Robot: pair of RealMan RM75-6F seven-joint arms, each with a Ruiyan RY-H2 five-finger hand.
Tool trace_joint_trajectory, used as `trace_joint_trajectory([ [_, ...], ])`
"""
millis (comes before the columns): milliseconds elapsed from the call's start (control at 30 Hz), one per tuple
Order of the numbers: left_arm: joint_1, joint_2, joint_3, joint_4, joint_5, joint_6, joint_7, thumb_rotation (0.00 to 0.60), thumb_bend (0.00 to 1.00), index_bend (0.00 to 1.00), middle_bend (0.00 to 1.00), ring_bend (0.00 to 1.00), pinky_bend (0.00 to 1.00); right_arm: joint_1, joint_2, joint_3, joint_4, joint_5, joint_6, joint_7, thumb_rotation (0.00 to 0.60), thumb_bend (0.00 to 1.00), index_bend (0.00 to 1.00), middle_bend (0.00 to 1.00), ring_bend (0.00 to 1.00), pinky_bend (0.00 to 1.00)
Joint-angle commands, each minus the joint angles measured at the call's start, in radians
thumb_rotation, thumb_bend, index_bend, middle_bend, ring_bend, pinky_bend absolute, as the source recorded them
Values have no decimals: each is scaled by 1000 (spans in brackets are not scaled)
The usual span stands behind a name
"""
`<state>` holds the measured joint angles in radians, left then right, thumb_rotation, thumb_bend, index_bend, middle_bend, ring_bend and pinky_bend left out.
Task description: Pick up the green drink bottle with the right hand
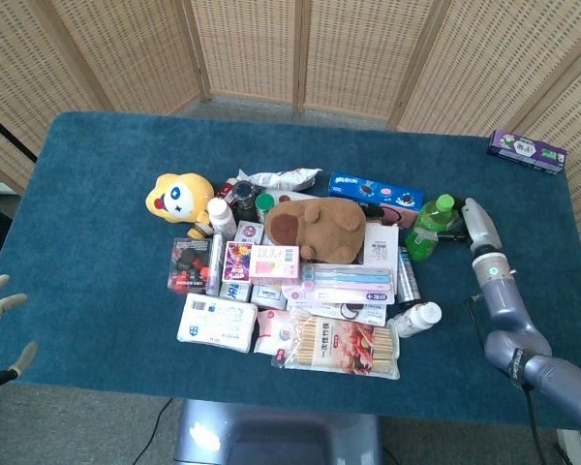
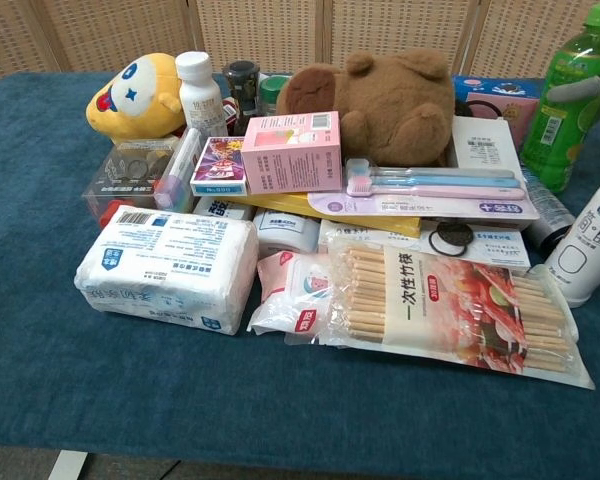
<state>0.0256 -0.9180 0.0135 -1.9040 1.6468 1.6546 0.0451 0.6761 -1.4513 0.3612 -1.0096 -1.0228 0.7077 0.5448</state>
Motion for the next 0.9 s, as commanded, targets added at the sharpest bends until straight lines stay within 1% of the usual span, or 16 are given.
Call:
trace_joint_trajectory([
  [33, 1, -3, -2, 8, -6, -2, -6, 517, 365, 265, 142, 74, 0, -24, -20, 28, 10, 20, 77, -23, 600, 150, 824, 1000, 1000, 808],
  [267, -15, -15, -10, 13, -3, -23, -1, 518, 364, 266, 142, 73, 0, -87, 35, 57, -59, 4, 182, -1, 600, 151, 823, 1000, 1000, 809],
  [500, -19, -18, -10, 8, 9, -28, 7, 518, 365, 266, 142, 74, 0, -152, 131, 105, -187, 8, 291, -10, 600, 149, 818, 1000, 1000, 809],
  [700, -23, -25, -11, 7, 14, -33, 13, 519, 363, 266, 141, 74, 0, -200, 203, 122, -302, -3, 359, -26, 600, 148, 816, 1000, 1000, 809],
  [900, -34, -26, -16, 0, 25, -41, 22, 518, 364, 267, 142, 74, 0, -227, 245, 131, -382, -16, 396, -30, 600, 148, 815, 1000, 1000, 809],
])
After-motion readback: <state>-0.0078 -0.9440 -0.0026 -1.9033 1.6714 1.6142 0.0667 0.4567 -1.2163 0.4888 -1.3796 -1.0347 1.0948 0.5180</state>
